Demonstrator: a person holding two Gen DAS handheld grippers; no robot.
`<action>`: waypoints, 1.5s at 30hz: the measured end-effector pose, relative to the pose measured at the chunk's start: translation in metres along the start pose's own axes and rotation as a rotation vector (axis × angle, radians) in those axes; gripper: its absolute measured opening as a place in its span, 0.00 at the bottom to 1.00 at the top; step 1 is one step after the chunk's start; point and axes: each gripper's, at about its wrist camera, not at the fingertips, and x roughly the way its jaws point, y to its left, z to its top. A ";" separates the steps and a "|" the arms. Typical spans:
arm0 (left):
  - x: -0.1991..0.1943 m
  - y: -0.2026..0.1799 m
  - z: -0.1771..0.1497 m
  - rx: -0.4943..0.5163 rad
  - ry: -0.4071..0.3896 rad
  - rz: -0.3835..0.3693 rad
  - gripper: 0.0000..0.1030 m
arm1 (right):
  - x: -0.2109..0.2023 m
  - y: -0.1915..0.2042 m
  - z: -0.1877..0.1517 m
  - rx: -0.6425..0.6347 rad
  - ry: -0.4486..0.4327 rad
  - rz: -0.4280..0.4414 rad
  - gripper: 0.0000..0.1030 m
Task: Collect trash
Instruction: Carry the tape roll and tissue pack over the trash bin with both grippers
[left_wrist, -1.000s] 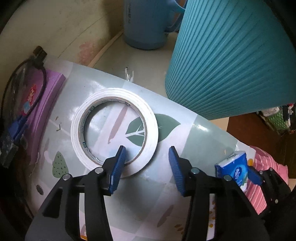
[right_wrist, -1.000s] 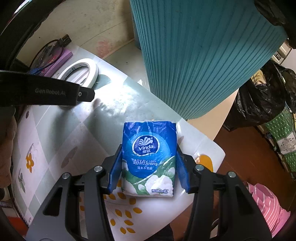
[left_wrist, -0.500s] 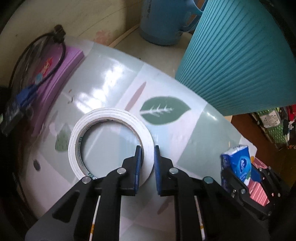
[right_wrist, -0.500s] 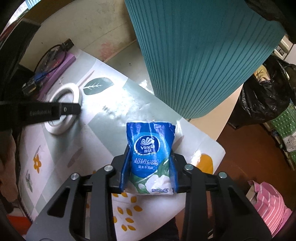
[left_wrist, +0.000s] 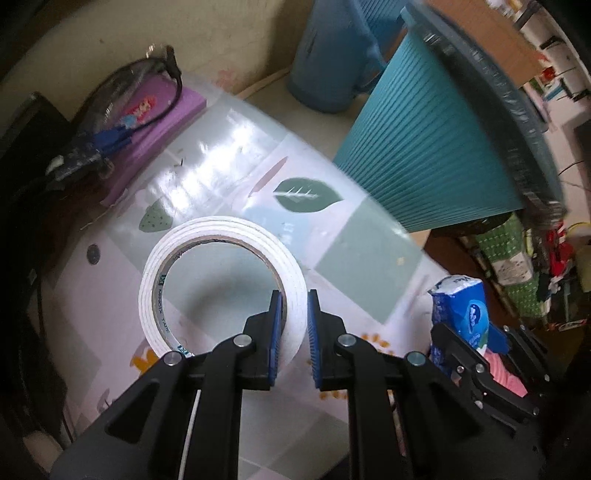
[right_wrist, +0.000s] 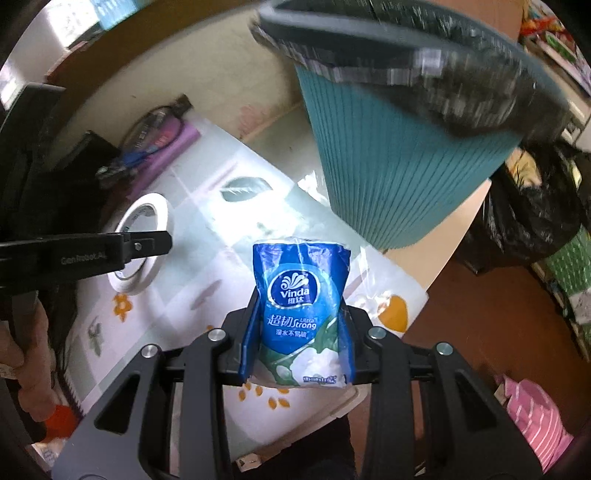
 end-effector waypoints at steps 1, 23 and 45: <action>-0.008 -0.002 -0.001 -0.003 -0.010 -0.007 0.13 | -0.010 0.002 0.003 -0.017 -0.014 0.001 0.35; -0.111 -0.129 0.066 0.106 -0.199 -0.164 0.13 | -0.125 -0.058 0.088 0.018 -0.268 -0.069 0.35; -0.051 -0.219 0.165 0.046 -0.173 -0.123 0.13 | -0.076 -0.163 0.183 -0.067 -0.170 -0.008 0.37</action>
